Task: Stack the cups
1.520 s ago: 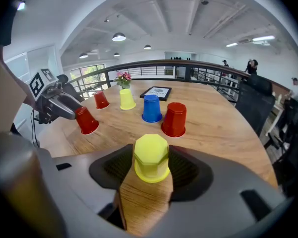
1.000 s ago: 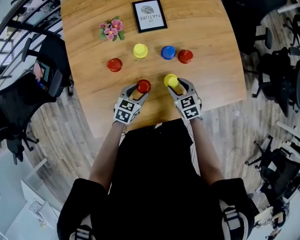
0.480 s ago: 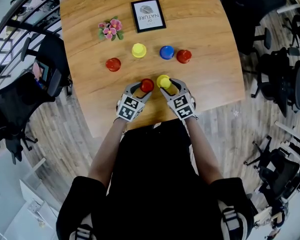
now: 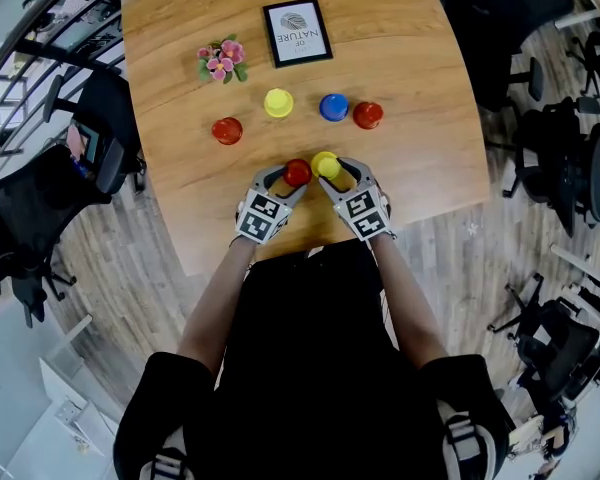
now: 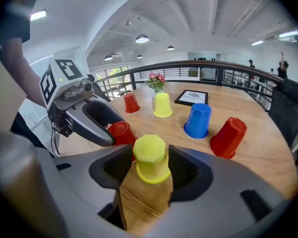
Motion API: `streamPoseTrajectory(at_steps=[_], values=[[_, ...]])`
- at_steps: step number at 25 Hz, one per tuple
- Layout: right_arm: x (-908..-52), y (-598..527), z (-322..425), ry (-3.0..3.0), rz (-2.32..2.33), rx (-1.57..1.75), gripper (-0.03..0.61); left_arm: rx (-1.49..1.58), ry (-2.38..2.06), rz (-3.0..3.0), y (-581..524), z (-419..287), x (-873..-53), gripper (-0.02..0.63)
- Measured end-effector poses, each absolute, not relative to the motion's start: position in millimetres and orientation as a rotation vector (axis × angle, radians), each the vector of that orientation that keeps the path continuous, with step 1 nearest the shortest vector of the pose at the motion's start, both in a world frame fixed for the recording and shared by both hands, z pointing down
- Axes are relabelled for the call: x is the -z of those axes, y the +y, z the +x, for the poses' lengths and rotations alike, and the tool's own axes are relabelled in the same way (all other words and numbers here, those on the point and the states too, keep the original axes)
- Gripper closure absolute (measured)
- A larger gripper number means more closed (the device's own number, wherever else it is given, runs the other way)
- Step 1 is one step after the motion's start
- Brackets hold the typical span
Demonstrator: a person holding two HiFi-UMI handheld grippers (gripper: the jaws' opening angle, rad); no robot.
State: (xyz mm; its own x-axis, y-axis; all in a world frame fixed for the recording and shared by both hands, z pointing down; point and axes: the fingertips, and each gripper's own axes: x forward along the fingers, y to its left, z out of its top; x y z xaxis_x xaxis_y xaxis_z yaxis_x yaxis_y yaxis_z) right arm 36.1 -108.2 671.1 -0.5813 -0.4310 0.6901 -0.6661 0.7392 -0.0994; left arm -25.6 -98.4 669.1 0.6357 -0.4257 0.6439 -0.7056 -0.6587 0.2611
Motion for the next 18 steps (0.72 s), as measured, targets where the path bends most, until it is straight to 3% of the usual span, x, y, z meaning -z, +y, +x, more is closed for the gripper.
streamPoseTrajectory(at_steps=[18], values=[[-666.6,-101.5,37.5,-2.275,0.831,-0.473,0.337,-0.774,-0.867,2.366,-101.1,-27.6,-672.7,0.362]])
